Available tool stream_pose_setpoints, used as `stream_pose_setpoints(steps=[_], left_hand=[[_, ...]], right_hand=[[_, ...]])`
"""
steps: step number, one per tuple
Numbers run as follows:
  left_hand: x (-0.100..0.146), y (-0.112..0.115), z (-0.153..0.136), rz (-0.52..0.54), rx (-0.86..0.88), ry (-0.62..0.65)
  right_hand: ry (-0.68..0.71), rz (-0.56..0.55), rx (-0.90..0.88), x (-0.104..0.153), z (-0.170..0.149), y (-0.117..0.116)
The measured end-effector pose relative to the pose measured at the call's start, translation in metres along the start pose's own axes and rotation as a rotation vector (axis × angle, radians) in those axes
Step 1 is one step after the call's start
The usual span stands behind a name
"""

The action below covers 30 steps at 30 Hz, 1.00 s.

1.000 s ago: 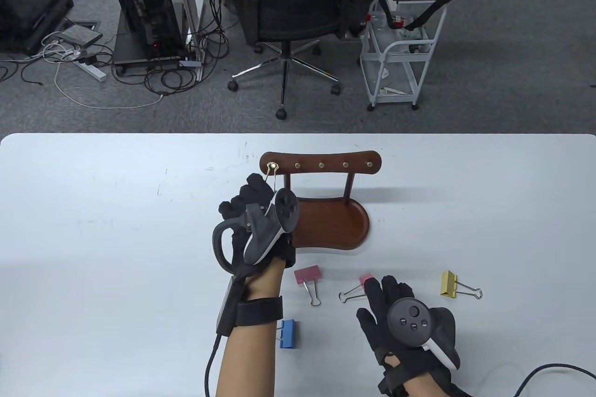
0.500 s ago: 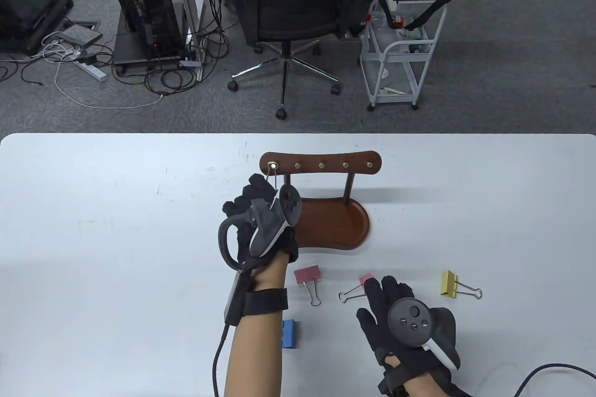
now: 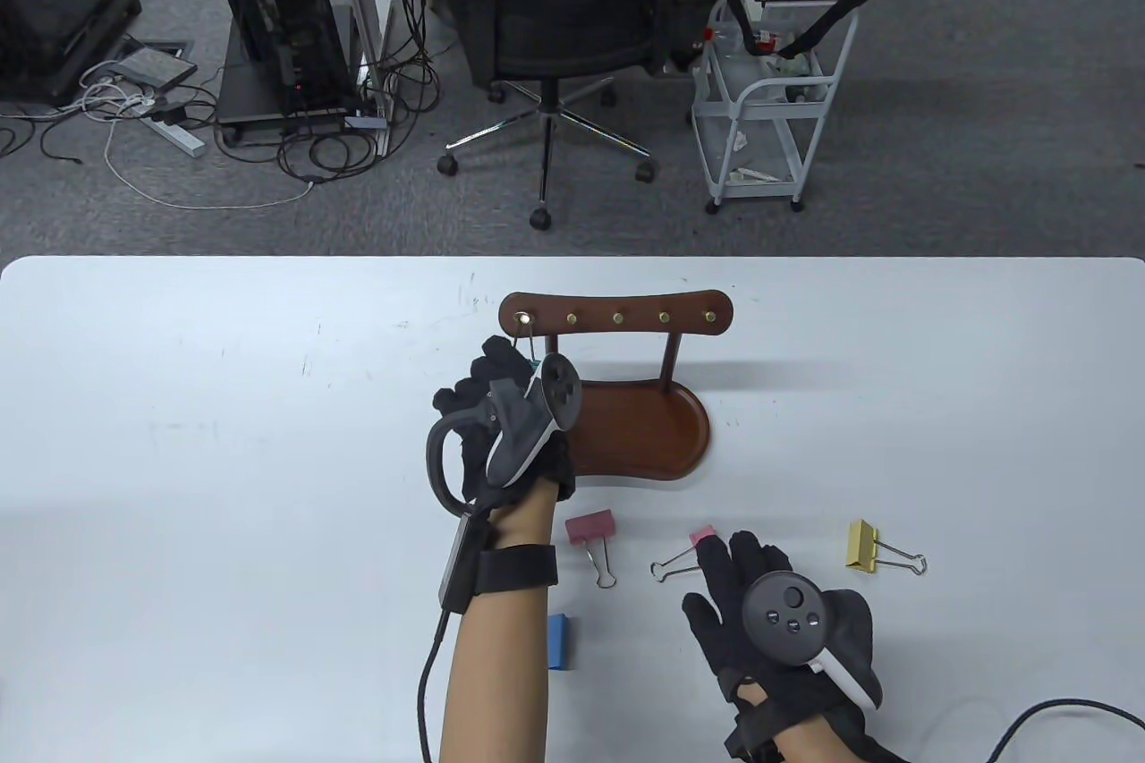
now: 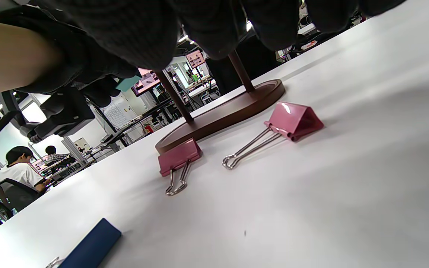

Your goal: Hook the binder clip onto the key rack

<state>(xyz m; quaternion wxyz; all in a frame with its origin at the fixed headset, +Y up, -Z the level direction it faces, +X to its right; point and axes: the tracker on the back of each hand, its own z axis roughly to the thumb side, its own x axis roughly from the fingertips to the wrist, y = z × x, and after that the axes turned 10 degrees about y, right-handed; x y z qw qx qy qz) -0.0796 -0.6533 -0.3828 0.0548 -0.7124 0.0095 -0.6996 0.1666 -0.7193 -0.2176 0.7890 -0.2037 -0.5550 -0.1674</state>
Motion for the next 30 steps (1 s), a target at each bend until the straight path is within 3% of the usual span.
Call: stream_pose_setpoints(steps=[10,17,23,30], left_hand=[[0.002,-0.004,-0.003,-0.018,-0.016,0.009],[0.011,-0.020,-0.009,0.013,-0.011,0.042],[0.032,-0.042,-0.011,0.064,0.023,0.128],[0.070,-0.055,-0.008,0.077,0.038,0.331]], right_hand=[[0.000,0.001,0.000,0.000,0.001,-0.001],[-0.006,0.009,-0.004,-0.001,-0.001,-0.002],[-0.010,0.008,-0.006,-0.002,-0.002,-0.002],[-0.026,0.001,-0.009,-0.002,-0.004,0.000]])
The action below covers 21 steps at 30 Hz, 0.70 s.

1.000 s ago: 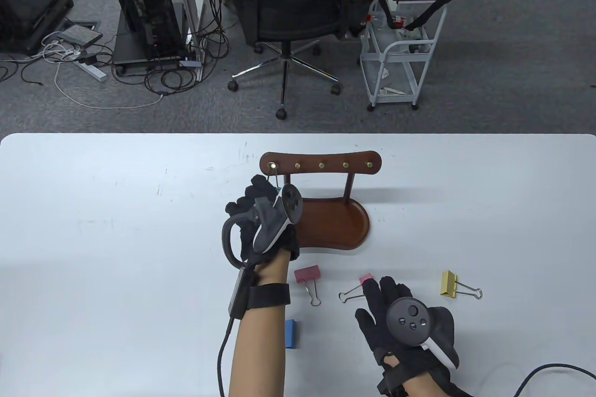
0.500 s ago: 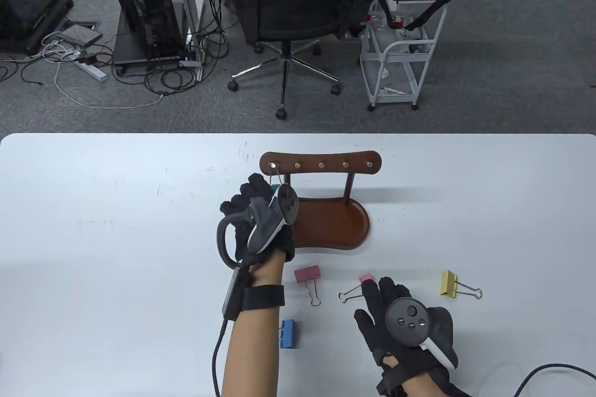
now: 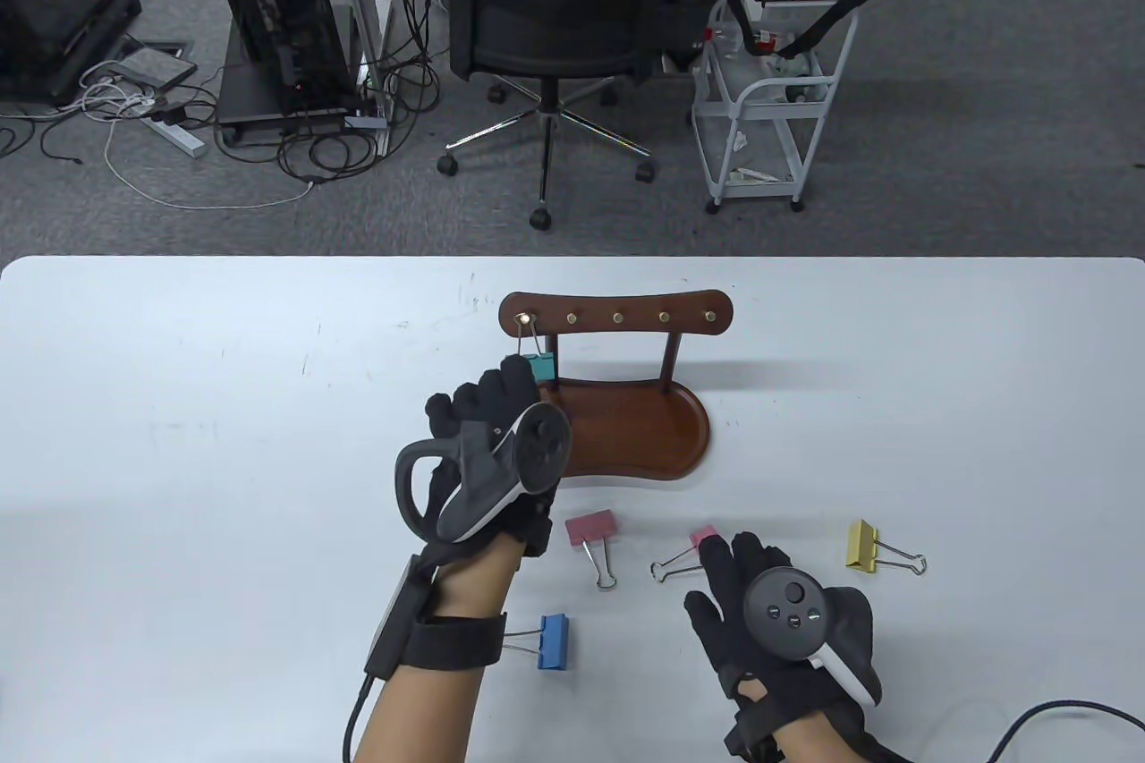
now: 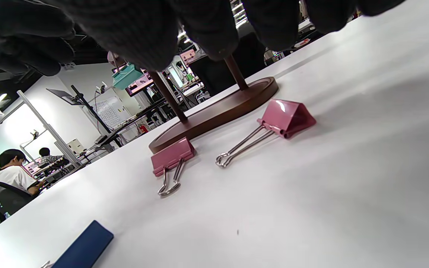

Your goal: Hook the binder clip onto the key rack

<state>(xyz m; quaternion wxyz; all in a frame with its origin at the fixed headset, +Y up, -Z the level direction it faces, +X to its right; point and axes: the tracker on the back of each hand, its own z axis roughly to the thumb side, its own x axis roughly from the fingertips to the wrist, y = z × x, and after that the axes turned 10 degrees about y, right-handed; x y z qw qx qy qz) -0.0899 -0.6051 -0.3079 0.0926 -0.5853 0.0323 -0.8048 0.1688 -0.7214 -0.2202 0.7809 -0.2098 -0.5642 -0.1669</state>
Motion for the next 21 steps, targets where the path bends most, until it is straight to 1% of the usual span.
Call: stream_pose_setpoints(steps=[4,9,10,15,18,21], left_hand=[[0.023,0.000,0.010,-0.005,0.010,0.102],[0.050,0.005,0.021,0.011,0.027,0.172],[0.056,0.007,0.023,0.030,0.040,0.185],[0.074,0.021,0.029,0.038,0.103,0.229],[0.081,0.031,0.031,0.018,0.128,0.242],[0.086,0.042,0.030,-0.021,0.110,0.264]], right_hand=[[0.002,-0.004,-0.002,0.000,0.000,0.000],[0.001,-0.005,-0.005,-0.001,-0.001,0.000],[0.000,-0.005,-0.006,-0.001,-0.001,0.000],[0.001,-0.004,-0.010,0.000,-0.002,0.001],[0.003,-0.003,-0.008,0.000,-0.002,0.001],[0.005,0.000,-0.009,0.000,-0.002,0.001]])
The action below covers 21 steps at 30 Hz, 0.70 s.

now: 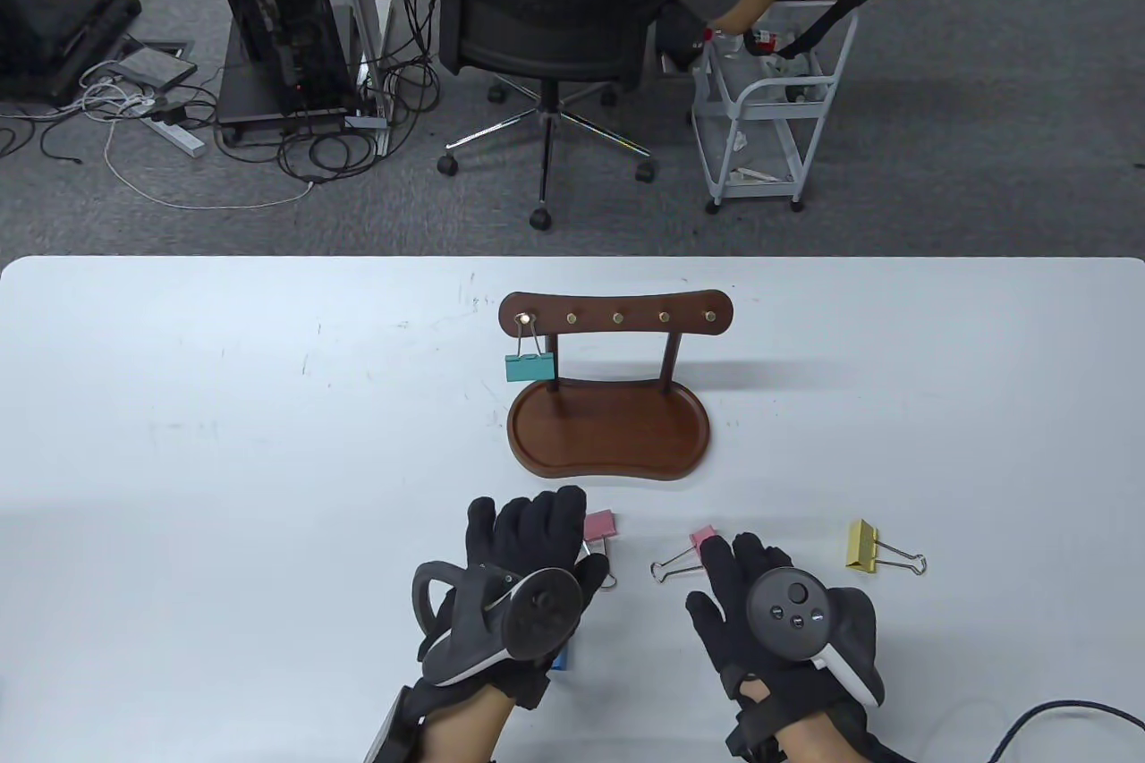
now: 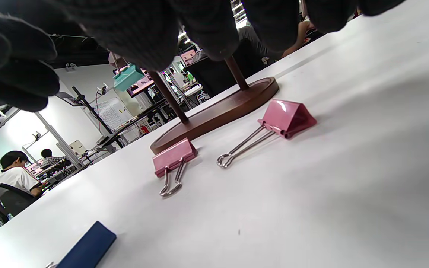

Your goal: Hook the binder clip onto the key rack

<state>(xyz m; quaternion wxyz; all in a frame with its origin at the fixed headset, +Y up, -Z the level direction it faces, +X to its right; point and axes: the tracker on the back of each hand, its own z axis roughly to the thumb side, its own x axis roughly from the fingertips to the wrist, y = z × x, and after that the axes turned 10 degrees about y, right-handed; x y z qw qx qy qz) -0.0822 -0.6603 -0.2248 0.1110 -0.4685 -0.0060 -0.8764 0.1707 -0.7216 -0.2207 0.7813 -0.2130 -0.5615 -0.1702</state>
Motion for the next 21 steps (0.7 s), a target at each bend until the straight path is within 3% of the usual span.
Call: stream_pose_setpoints(steps=[10,21], left_hand=[[0.018,0.034,-0.011,-0.178,-0.001,0.107],[0.025,0.049,-0.012,-0.298,0.025,0.217]], right_hand=[[0.018,-0.004,0.002,-0.001,0.002,-0.002],[0.008,-0.001,0.008,-0.001,0.001,-0.003]])
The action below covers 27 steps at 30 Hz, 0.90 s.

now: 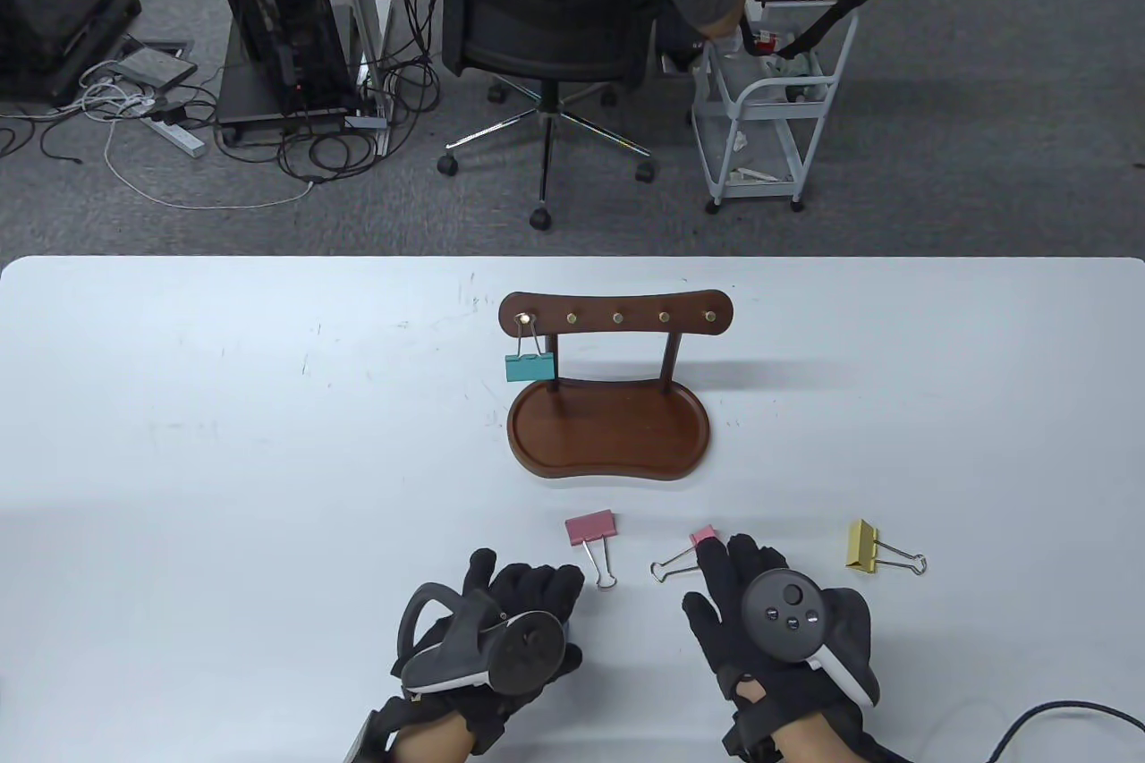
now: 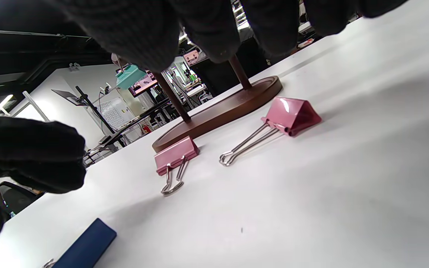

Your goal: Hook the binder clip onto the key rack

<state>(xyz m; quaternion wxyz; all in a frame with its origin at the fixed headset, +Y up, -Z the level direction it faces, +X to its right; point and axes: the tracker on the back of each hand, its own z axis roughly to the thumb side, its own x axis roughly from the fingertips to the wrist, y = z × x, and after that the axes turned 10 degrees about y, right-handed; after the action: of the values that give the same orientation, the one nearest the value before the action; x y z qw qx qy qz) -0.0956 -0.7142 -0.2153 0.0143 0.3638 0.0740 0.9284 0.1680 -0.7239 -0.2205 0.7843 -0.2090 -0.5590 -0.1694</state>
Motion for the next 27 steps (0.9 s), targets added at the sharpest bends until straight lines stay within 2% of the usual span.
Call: stream_pose_setpoints(steps=[8,18,27], left_hand=[[0.003,0.013,-0.007,-0.104,-0.018,0.000],[-0.007,0.027,-0.002,-0.205,-0.114,-0.031],[-0.013,0.036,-0.005,-0.221,-0.129,-0.061]], right_hand=[[-0.003,0.006,0.008,0.000,0.001,-0.001],[-0.008,0.008,0.004,-0.001,0.000,-0.001],[-0.011,0.010,0.000,-0.001,0.000,-0.001]])
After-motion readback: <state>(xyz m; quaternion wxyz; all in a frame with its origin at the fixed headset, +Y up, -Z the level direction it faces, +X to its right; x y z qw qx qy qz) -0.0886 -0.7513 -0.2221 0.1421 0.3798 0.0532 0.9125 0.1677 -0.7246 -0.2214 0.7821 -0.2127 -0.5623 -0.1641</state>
